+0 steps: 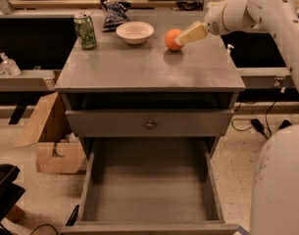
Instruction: Place orange into middle drawer
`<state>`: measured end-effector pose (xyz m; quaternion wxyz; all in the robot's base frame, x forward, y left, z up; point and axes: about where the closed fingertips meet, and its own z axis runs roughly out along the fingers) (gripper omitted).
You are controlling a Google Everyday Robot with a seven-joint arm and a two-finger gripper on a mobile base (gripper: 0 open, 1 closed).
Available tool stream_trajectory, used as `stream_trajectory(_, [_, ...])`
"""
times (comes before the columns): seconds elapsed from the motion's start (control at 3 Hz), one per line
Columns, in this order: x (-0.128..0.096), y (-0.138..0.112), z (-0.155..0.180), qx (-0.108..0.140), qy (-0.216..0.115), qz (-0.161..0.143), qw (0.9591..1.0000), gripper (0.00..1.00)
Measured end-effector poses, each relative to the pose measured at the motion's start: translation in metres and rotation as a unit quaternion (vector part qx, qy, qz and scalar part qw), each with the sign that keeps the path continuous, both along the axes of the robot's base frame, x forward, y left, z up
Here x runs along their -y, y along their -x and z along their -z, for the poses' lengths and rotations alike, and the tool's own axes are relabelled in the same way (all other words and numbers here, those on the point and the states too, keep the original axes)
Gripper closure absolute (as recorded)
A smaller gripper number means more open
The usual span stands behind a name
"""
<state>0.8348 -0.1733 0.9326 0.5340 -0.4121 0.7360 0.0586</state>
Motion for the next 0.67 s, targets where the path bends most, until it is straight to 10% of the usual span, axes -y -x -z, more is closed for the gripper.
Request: stream_trajectory(0.67, [-0.027, -0.051, 0.022, -0.015, -0.105, 0.015, 0.9942, 0.00])
